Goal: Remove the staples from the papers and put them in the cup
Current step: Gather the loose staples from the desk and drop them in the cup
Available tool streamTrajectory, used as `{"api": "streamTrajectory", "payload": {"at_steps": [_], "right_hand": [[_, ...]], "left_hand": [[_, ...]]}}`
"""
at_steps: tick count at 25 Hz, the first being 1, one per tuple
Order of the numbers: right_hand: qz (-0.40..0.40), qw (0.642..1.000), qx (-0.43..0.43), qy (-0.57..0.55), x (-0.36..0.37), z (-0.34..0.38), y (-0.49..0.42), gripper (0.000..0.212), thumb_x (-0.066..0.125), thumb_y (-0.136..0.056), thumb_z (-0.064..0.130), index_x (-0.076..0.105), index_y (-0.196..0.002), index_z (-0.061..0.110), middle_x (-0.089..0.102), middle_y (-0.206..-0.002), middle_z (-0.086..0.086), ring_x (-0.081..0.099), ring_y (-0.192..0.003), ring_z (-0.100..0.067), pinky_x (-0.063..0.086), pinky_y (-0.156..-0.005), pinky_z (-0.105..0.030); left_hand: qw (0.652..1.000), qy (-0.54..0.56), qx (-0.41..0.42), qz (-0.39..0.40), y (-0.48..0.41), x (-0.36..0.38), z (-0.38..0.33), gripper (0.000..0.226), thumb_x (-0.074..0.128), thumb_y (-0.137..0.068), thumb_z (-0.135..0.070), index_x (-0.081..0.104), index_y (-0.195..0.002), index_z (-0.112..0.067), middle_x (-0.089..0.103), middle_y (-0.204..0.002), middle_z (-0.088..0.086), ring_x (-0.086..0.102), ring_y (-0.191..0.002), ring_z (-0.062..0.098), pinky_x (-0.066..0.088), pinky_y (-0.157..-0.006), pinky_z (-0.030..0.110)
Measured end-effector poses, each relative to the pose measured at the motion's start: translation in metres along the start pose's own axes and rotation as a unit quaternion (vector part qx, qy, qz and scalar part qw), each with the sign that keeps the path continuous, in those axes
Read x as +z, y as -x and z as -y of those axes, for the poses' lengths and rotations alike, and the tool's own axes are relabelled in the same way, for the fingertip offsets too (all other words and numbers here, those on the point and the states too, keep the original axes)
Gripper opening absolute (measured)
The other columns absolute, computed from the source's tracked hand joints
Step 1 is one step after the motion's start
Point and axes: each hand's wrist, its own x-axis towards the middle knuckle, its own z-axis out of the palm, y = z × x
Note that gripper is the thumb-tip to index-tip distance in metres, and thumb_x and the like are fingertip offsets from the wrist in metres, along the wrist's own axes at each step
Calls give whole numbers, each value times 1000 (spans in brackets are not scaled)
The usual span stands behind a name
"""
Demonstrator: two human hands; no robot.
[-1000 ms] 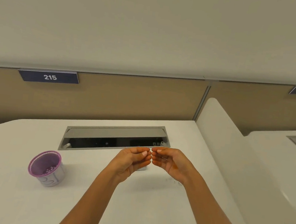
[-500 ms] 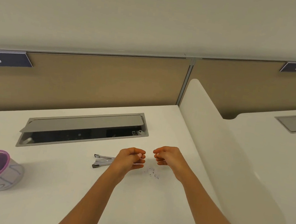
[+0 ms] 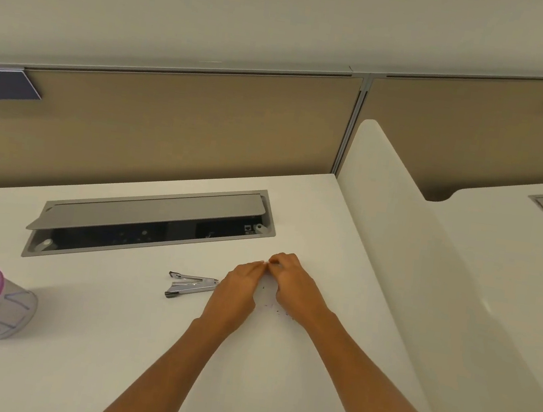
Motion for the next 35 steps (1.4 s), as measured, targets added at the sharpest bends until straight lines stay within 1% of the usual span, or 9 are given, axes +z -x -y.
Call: {"api": "streamTrajectory", "payload": {"at_steps": [6, 10, 12, 15, 18, 21, 24, 29, 35], "right_hand": [[-47, 997, -53, 28, 18, 5, 66, 46, 54, -85, -7, 55, -130, 3, 56, -126, -9, 57, -111, -23, 58, -71, -35], [-74, 997, -35, 5, 17, 15, 88, 44, 51, -89, -1, 56, -132, 8, 56, -132, -6, 54, -122, -20, 54, -90, -32], [-118, 993, 4, -21, 19, 17, 99, 44, 52, -90, 1, 55, -133, 7, 53, -139, -8, 48, -131, -22, 47, -104, -33], [-108, 993, 56, -2, 31, 21, 117, 48, 42, -99, 15, 35, -146, 7, 30, -156, -6, 24, -146, -21, 16, -120, -31], [-63, 995, 82, 9, 45, 28, 121, 57, 29, -103, 30, 4, -150, 11, -2, -158, -1, -8, -148, -17, -10, -120, -29], [-14, 997, 69, -4, 53, 40, 112, 59, 19, -103, 38, -14, -147, 19, -20, -155, 6, -23, -144, -7, -16, -118, -26], [16, 991, 39, -124, 50, 48, 97, 55, 21, -104, 38, -10, -148, 27, -14, -156, 15, -16, -144, 2, -13, -118, -20], [-60, 899, 117, -417, 17, 32, 70, 46, 36, -104, 26, 29, -149, 25, 29, -150, 19, 25, -142, -2, 21, -116, -21], [-60, 975, 104, -186, -3, -13, 36, 46, 35, -103, 16, 30, -149, 19, 24, -158, 3, 19, -147, -12, 11, -118, -23]], "left_hand": [[992, -58, 115, -19, 64, 8, 2, 75, 50, -80, 14, 31, -148, -11, 31, -157, 6, 30, -145, 22, 20, -115, 27], [983, -113, 127, -74, 98, 13, -7, 65, 76, -64, 1, 61, -127, -3, 59, -134, 12, 59, -123, 25, 48, -99, 42], [988, -123, 39, -86, 117, 17, -11, 53, 49, -91, -24, 47, -139, -1, 44, -147, 14, 45, -136, 28, 35, -111, 43], [985, -129, -92, -62, 136, 29, -17, 77, 9, -96, -53, 32, -145, 3, 29, -154, 20, 28, -143, 35, 3, -118, 41], [986, -122, -106, -48, 134, 31, -25, 88, -2, -93, -59, 33, -143, 5, 29, -153, 22, 28, -143, 36, -4, -114, 41], [986, -137, -64, -64, 123, 34, -28, 76, 2, -96, -50, 23, -147, 2, 16, -156, 20, 9, -149, 29, -9, -114, 42], [986, -163, -19, -9, 107, 31, -26, 75, 20, -91, -49, 9, -151, -4, 6, -160, 20, -11, -149, 26, -7, -114, 47], [990, -138, 1, 4, 76, 27, -15, 77, 4, -93, -60, -22, -148, -12, -29, -156, 7, -27, -145, 24, -20, -117, 43], [990, -141, 16, 12, 53, 25, -5, 89, 5, -88, -70, -22, -148, -10, -26, -158, 7, -24, -146, 22, -11, -121, 37]]}}
